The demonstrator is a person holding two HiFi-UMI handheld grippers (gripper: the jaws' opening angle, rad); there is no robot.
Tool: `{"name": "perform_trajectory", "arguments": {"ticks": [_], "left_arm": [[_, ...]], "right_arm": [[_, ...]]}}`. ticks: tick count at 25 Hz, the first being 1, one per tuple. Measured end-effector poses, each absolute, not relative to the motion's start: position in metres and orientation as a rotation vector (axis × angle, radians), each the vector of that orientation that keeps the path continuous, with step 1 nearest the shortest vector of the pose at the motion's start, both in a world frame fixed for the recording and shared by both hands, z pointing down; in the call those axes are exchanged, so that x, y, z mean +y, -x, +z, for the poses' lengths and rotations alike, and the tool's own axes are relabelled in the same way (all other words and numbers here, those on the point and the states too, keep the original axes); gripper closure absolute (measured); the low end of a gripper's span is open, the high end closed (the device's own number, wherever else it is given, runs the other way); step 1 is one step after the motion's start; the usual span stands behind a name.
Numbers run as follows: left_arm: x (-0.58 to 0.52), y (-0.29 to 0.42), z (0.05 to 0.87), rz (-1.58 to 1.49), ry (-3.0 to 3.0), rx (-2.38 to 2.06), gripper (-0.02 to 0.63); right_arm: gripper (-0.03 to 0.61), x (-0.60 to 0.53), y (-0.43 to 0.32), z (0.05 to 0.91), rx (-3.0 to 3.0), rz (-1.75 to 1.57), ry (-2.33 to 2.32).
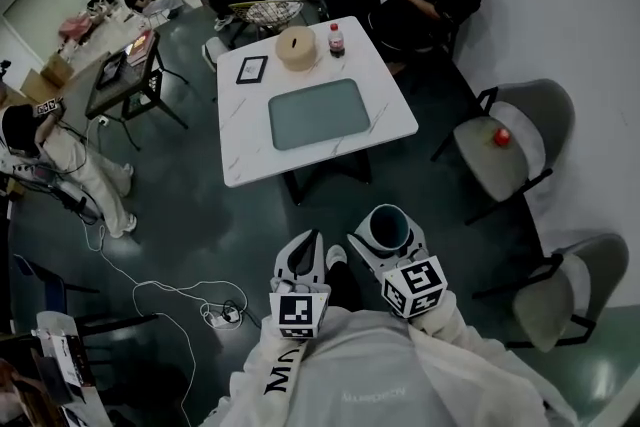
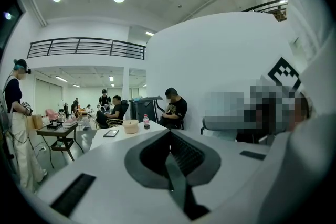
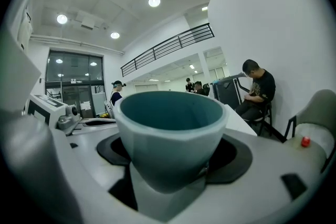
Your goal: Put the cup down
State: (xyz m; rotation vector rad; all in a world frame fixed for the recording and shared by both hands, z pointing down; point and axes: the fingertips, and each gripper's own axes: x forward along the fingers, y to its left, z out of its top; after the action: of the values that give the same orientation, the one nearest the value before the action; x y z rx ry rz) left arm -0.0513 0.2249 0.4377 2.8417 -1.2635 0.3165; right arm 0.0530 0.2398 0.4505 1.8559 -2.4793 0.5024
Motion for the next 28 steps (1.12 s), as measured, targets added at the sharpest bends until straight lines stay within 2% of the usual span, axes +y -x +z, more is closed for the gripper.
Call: {"name": "perform_trajectory", "arguments": {"ticks": [16,28], "left_arm": [[0.09,0.044,0.454,0.375,-2.789,-1.207,0.603],[-0.011,0.049,0.449,0.351,-2.795,-1.179,0.603]], "right_arm": [[0.189,0.108,-0.063,0.47,-2.394,0.628,-1.853],[0.189,0.015,-0.061,0.459,-2.358,0.595,-1.878]]}}
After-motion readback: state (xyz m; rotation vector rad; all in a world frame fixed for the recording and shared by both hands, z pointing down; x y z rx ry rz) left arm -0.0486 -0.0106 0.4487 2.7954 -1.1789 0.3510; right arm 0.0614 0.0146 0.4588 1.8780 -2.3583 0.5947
